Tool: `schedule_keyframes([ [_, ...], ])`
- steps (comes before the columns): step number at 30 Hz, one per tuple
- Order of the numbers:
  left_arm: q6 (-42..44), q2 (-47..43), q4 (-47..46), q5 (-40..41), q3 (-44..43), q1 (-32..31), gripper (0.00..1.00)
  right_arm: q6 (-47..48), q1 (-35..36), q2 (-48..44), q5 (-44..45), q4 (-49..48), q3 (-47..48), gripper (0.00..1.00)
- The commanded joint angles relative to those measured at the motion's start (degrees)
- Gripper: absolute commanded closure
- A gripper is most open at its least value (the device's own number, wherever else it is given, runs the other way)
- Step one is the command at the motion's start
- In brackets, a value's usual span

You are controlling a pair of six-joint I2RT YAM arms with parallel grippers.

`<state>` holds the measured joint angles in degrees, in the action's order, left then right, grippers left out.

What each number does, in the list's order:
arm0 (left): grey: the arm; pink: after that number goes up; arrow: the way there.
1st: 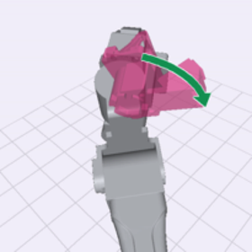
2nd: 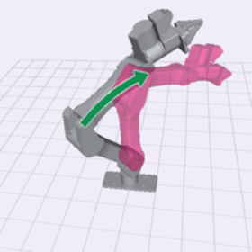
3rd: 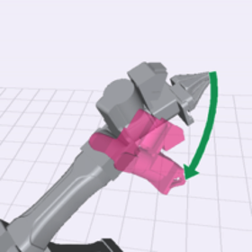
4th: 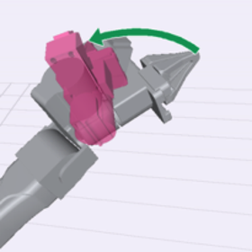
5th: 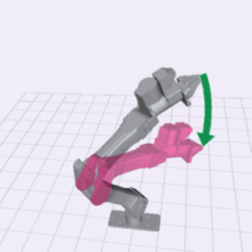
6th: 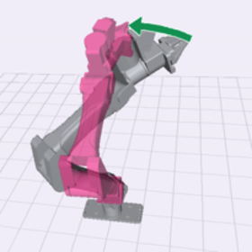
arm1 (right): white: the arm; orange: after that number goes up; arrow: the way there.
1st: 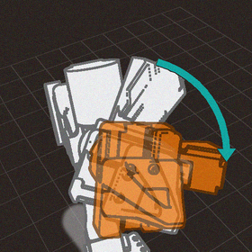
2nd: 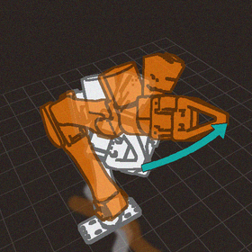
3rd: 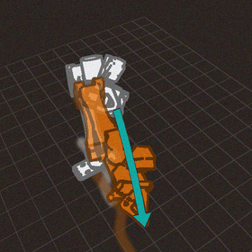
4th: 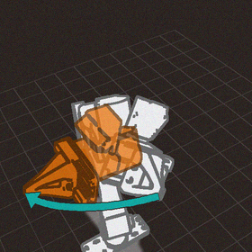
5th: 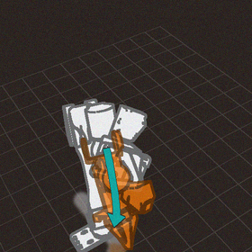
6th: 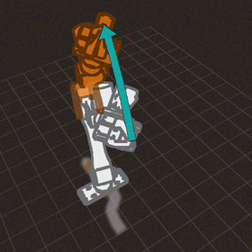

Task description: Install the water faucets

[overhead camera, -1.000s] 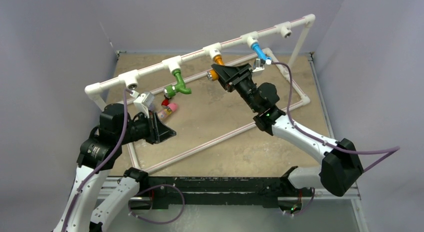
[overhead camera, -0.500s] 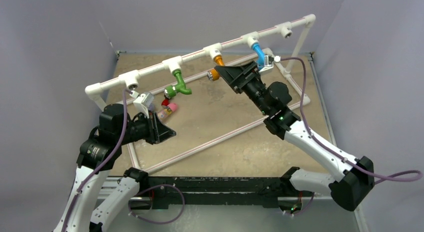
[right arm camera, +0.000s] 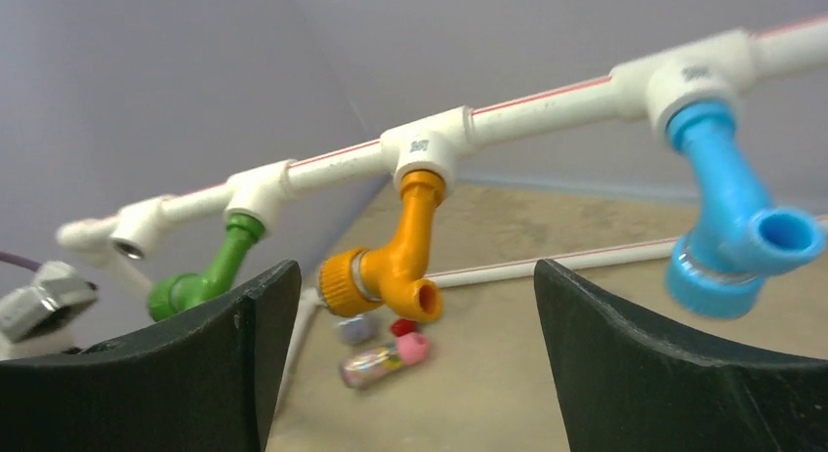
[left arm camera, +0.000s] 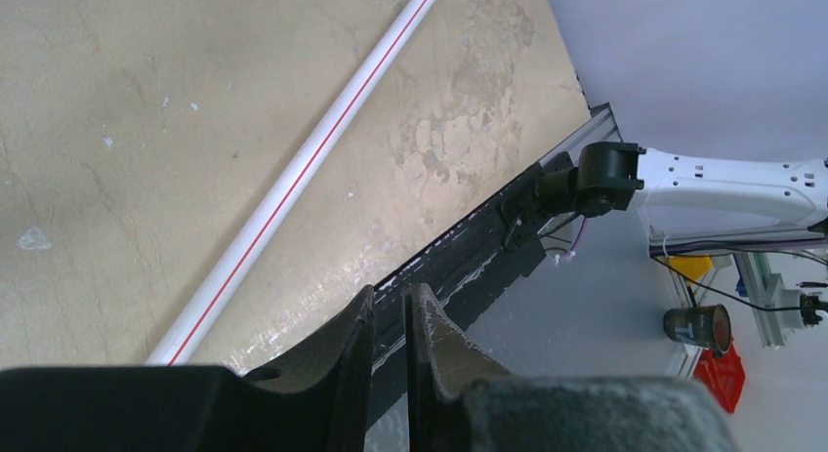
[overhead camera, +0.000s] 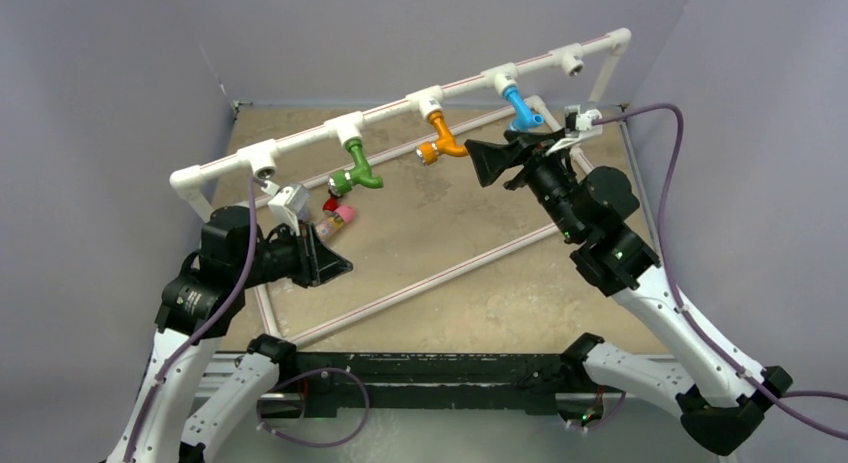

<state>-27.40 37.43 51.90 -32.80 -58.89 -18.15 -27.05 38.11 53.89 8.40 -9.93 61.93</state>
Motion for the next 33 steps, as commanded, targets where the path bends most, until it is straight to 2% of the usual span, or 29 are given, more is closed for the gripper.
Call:
schedule_keyframes([
  [1, 0.51, 0.43, -1.70, -0.60, 0.70, -0.30, 0.85, 27.52, -0.31, 0.53, 1.48, 6.22, 5.62, 0.11],
  [5, 0.50, 0.37, -1.71, -0.47, 0.71, -0.30, 0.85, 44.64, -0.12, 1.35, -6.05, 9.27, 7.81, 0.14],
  [10, 0.59, 0.45, -1.64, -0.43, 0.62, -0.30, 0.85, 62.29, 1.89, 3.58, -7.59, 15.63, 11.33, 0.15],
  [14, 0.85, 0.43, -1.36, -0.37, 0.38, -0.26, 0.85, 78.77, 8.21, 3.42, -1.43, 14.38, 9.43, 0.13],
  [19, 1.11, 0.29, -1.19, -0.34, 0.31, -0.30, 0.85, 92.57, 13.30, 5.77, 7.16, 14.21, 8.07, 0.14],
  [25, 1.16, 0.27, -1.01, -0.38, 0.46, -0.30, 0.85, 106.72, 16.71, 7.52, 15.56, 3.40, 1.41, 0.14],
  [33, 1.29, 0.18, -0.49, -0.38, -0.04, -0.30, 0.85, 113.96, 16.74, 12.55, 18.12, -10.97, -1.74, 0.16],
])
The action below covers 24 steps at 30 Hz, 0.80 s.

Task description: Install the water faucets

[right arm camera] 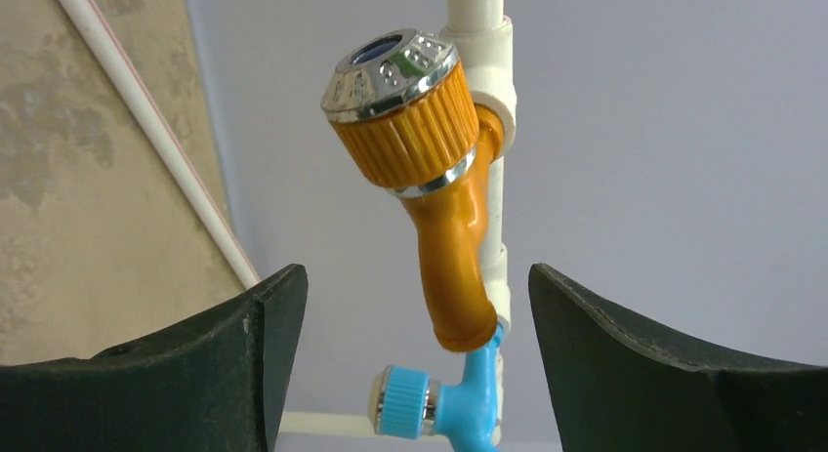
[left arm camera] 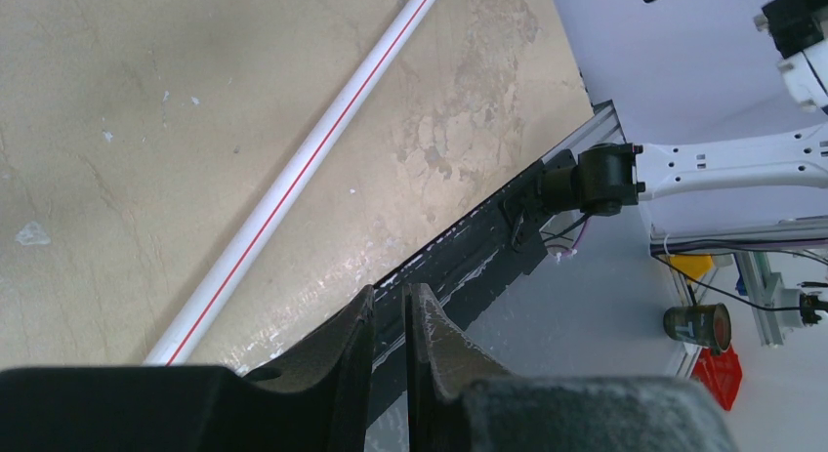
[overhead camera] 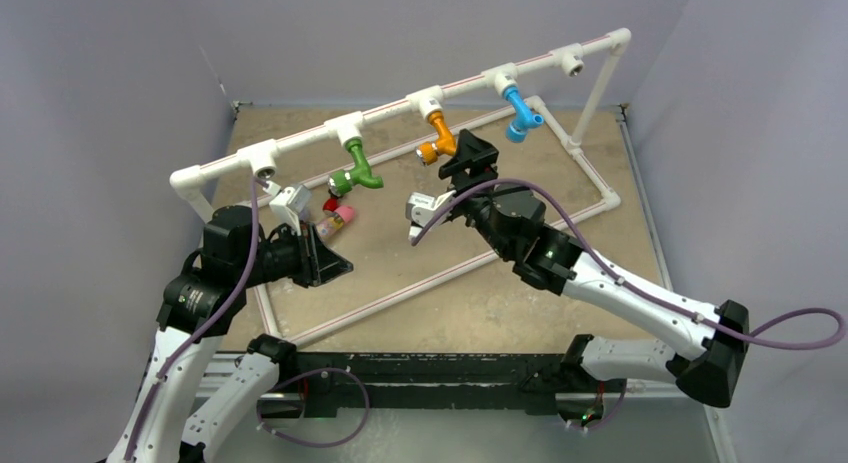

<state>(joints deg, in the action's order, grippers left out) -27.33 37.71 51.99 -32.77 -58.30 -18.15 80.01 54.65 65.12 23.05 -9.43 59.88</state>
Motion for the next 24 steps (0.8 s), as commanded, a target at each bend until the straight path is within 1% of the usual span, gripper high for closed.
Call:
schedule_keyframes([
  [1, 1.16, -0.12, -0.57, -0.40, -0.59, -0.28, 0.85, 7.50, 0.19, 2.19, 3.90, -12.96, 0.37, 0.17],
  [3, 1.14, -0.19, -0.42, -0.39, -0.58, -0.30, 0.85, 7.86, 0.19, 3.95, 3.84, -15.72, 0.84, 0.19],
  [6, 1.14, -0.49, -0.16, -0.36, -0.61, -0.29, 0.85, 7.69, 0.19, 6.29, 3.42, -17.23, 2.10, 0.25],
  [10, 1.14, -0.69, 0.10, -0.15, -0.58, -0.29, 0.85, 7.74, 0.19, 8.32, 3.16, -20.11, 2.59, 0.37],
  [13, 1.22, -0.70, 0.13, -0.14, -0.67, -0.30, 0.85, 6.55, 0.18, 9.42, 3.59, -21.51, 2.70, 0.51],
  [14, 1.23, -0.75, 0.13, -0.18, -0.63, -0.30, 0.85, 5.46, 0.23, 9.56, 3.71, -21.65, 2.66, 0.59],
  [15, 1.23, -0.73, 0.08, -0.14, -0.59, -0.30, 0.85, 3.97, 0.24, 9.66, 3.73, -21.68, 2.62, 0.71],
  [18, 1.31, -0.57, -0.19, -0.10, -0.34, -0.30, 0.85, -2.15, 0.28, 9.76, 4.28, -21.66, 2.39, 0.97],
  [19, 1.32, -0.50, -0.26, -0.17, -0.32, -0.30, 0.85, -4.72, 0.28, 9.76, 4.69, -21.79, 2.17, 1.00],
  [21, 1.32, -0.38, -0.37, -0.17, -0.29, -0.29, 0.85, -11.35, 0.28, 9.62, 5.24, -22.40, 1.79, 1.00],
  [23, 1.32, -0.29, -0.56, -0.18, -0.23, -0.30, 0.85, -20.92, 0.27, 9.26, 5.72, -22.91, 1.74, 1.00],
  [24, 1.32, -0.24, -0.64, -0.17, -0.23, -0.30, 0.85, -27.45, 0.28, 9.11, 6.10, -23.10, 1.84, 1.00],
])
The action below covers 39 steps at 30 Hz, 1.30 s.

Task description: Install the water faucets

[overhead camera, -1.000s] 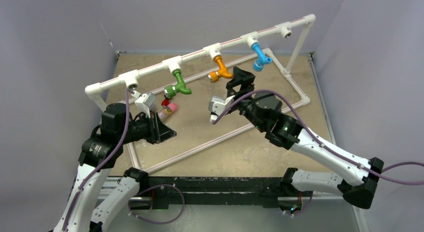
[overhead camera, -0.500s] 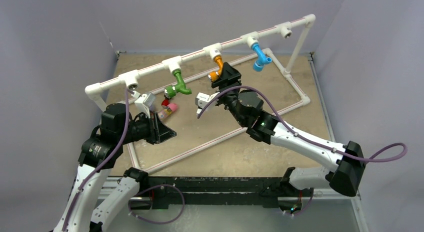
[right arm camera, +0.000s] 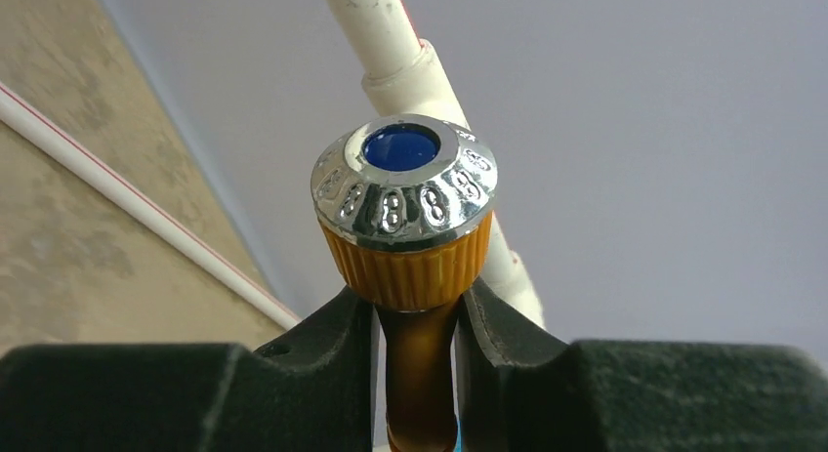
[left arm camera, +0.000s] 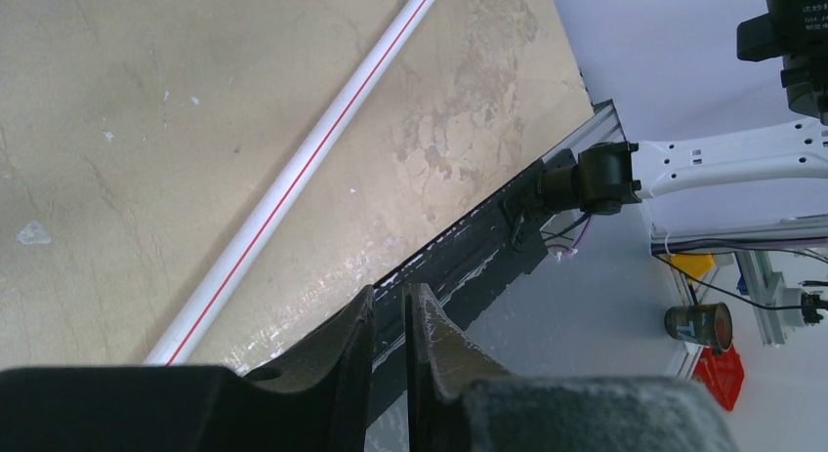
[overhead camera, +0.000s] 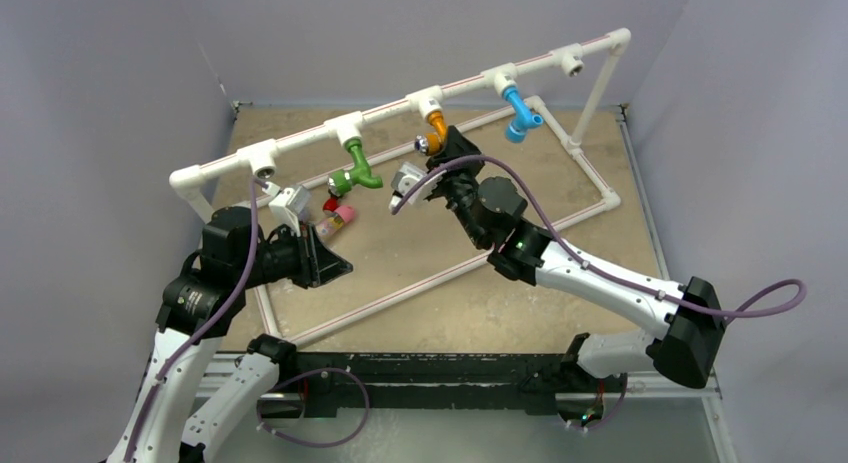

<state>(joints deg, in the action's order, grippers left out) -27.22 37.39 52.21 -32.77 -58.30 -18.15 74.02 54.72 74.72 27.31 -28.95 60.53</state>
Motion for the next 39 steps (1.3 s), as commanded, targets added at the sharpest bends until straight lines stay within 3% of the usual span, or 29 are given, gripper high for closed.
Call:
schedule_keyframes([
  [1, 1.21, 0.17, -0.96, -0.26, -0.23, -0.30, 0.85, -29.96, 0.21, -0.64, 1.46, -3.35, 1.51, 1.00],
  [8, 1.12, 0.49, -1.07, -0.36, -0.49, -0.30, 0.85, -74.21, -1.72, -3.00, -0.49, -4.55, 1.36, 1.00],
  [14, 1.21, 0.01, -0.79, -0.27, -0.11, -0.28, 0.85, -110.75, -9.55, -3.84, -12.44, -3.38, 1.70, 1.00],
  [23, 1.01, -0.38, -0.52, -0.88, 0.38, -0.30, 0.85, -152.94, -16.18, -4.35, -24.22, -20.78, -8.58, 1.00],
  [28, 1.02, -0.69, -0.53, -0.83, 0.55, -0.30, 0.85, -157.55, -16.57, -2.96, -27.21, -25.99, -9.55, 1.00],
  [30, 1.03, -0.73, -0.53, -0.75, 0.64, -0.30, 0.85, -156.84, -16.57, -3.67, -27.11, -24.53, -9.43, 0.82],
  [34, 1.12, -0.89, -0.52, -0.69, 0.80, -0.30, 0.85, -149.72, -16.62, -6.75, -25.35, -18.50, -8.68, 0.66],
  [39, 1.21, -0.73, -0.85, -0.71, 1.04, -0.30, 0.85, -134.36, -16.63, -11.52, -22.77, -5.26, -5.37, 0.33],
])
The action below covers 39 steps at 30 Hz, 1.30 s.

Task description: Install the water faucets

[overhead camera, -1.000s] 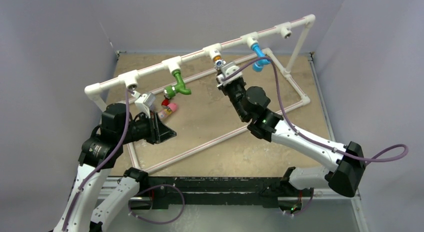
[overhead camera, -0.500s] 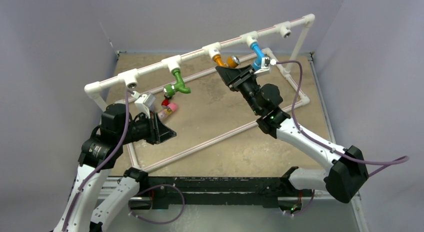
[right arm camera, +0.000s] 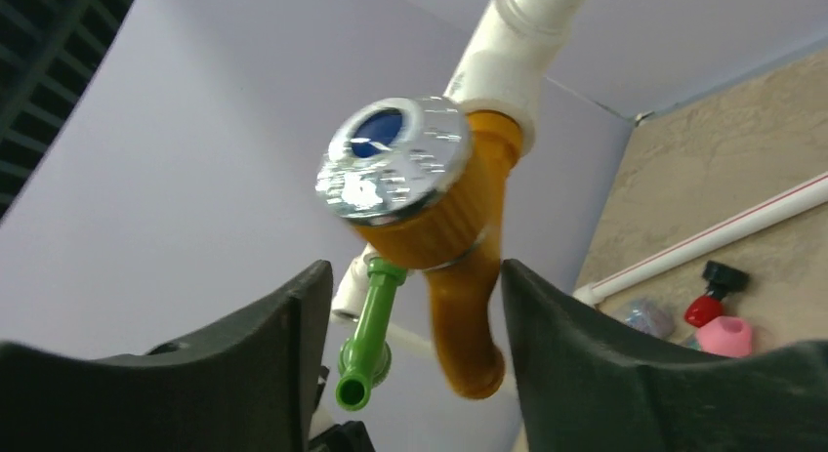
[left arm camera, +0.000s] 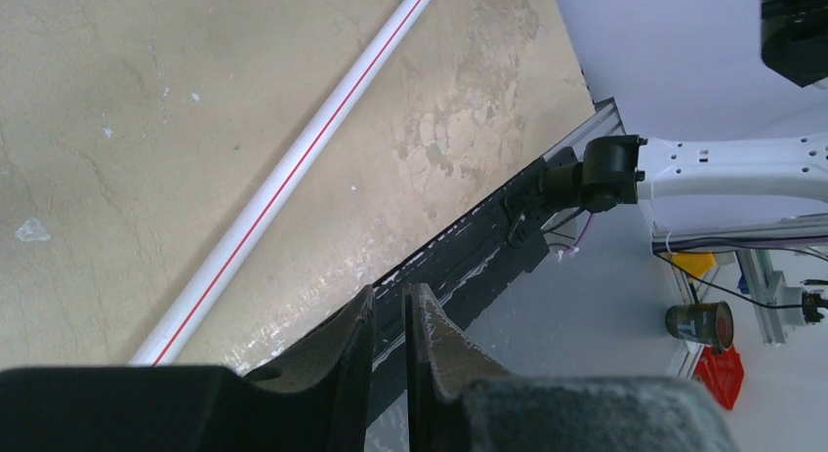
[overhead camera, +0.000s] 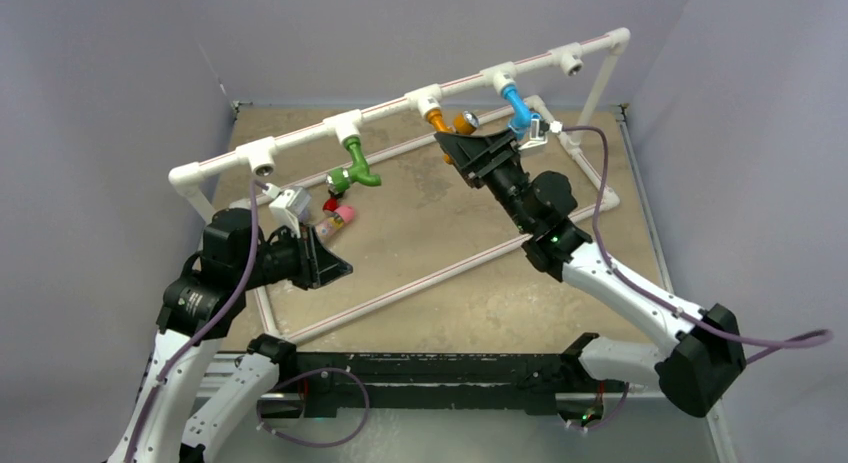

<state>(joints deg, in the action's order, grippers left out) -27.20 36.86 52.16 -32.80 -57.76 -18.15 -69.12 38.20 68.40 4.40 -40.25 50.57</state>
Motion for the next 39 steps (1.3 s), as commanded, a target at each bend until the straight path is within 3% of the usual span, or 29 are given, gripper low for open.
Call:
schedule_keyframes([
  [1, 1.19, -0.21, -0.87, -0.69, 0.59, -0.30, 0.85, 11.92, -0.07, -5.87, 0.33, 8.53, 4.99, 0.29],
  [5, 1.14, 0.11, -1.30, -0.77, 0.93, -0.30, 0.85, 23.94, -0.13, -10.44, 2.51, 16.03, 6.13, 0.19],
  [12, 1.10, 0.51, -1.47, -0.67, 0.87, -0.30, 0.85, 49.48, -0.13, -12.26, 8.41, 34.48, 14.94, 0.18],
  [14, 1.10, 0.62, -1.45, -0.59, 0.82, -0.29, 0.85, 58.40, -0.05, -12.51, 9.19, 35.27, 16.40, 0.19],
  [16, 1.10, 0.78, -1.60, -0.60, 0.89, -0.30, 0.85, 70.89, -0.05, -13.11, 5.58, 36.21, 17.18, 0.21],
  [23, 1.17, 0.95, -1.88, -0.56, 0.80, -0.30, 0.85, 100.90, 1.08, -12.43, -4.30, 44.14, 21.59, 0.25],
  [27, 1.51, 1.01, -1.65, -0.53, 0.75, -0.30, 0.85, 117.98, 4.09, -14.24, -3.39, 43.07, 19.71, 0.23],
  [31, 1.71, 1.18, -1.45, -0.53, 0.88, -0.30, 0.85, 135.06, 10.56, -13.47, 8.19, 41.49, 16.74, 0.23],
  [34, 1.71, 1.19, -1.45, -0.53, 0.76, -0.30, 0.85, 135.44, 12.16, -12.91, 12.58, 36.72, 15.11, 0.23],
  [39, 1.71, 1.34, -1.48, -0.69, 0.60, -0.26, 0.85, 109.74, 12.17, -13.99, 9.40, 29.12, 15.63, 0.24],
])
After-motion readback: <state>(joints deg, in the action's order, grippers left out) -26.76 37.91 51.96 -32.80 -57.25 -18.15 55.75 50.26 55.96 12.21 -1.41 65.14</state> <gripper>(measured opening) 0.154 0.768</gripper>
